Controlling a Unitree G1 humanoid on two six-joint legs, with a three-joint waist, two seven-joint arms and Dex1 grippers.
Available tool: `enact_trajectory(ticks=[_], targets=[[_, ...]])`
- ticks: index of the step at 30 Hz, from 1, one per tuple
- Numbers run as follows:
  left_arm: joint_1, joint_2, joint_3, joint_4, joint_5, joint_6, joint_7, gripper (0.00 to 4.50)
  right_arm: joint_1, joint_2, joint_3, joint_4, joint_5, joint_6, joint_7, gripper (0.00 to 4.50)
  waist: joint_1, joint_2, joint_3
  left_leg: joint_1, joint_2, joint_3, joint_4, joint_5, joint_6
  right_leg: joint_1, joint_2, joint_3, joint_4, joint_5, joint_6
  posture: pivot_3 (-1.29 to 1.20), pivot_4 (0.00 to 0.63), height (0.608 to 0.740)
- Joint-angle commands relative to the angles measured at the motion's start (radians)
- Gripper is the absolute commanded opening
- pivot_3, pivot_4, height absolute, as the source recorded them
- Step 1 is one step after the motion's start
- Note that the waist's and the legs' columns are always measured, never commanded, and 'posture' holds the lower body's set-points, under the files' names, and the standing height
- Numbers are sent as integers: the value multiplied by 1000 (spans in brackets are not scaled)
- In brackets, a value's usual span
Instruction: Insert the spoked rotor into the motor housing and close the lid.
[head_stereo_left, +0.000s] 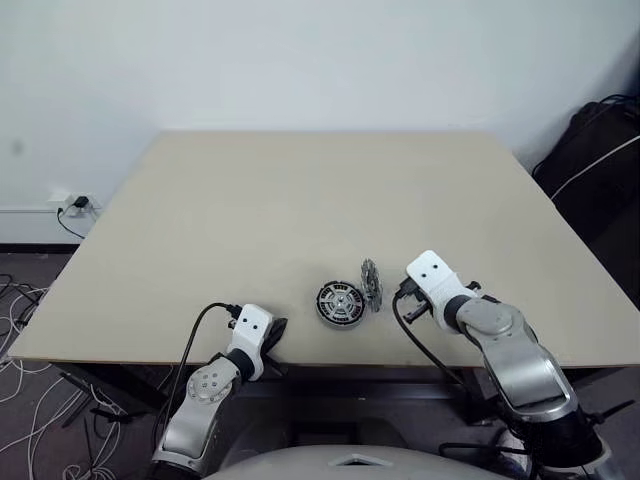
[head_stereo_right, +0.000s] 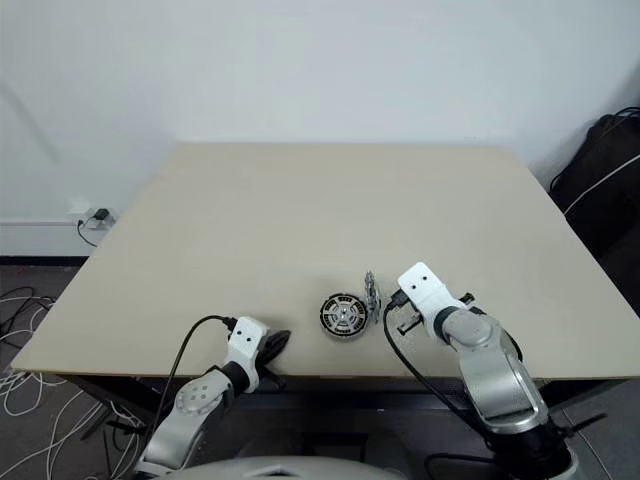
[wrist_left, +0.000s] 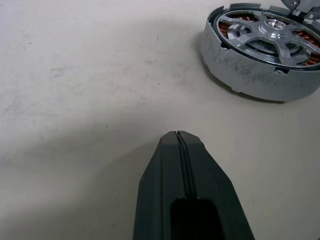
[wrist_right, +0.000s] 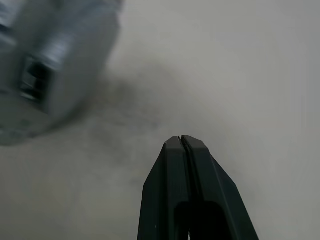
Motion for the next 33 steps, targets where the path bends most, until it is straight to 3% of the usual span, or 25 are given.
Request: enact_trajectory(ticks=[1,16,33], targets=[[-27,5,-10,-51,-6,-4,-13,0,21,22,-23,-59,66,-84,24,30,1,0,0,0,0,0,0,0,0,0,0,0,0,0,0,0,0,740],[-37,20,-5,-70,-11,8,-19,0,12,103,6,15,167,-233,12,30,1,0,0,0,0,0,0,0,0,0,0,-1,0,2,-4,0,0,740],[-30,23,2,-89,-10,22,-13,0,-78,178,109,232,166,-310,9,30,-1,0,0,0,0,0,0,0,0,-1,1,0,0,3,-5,0,0,740]])
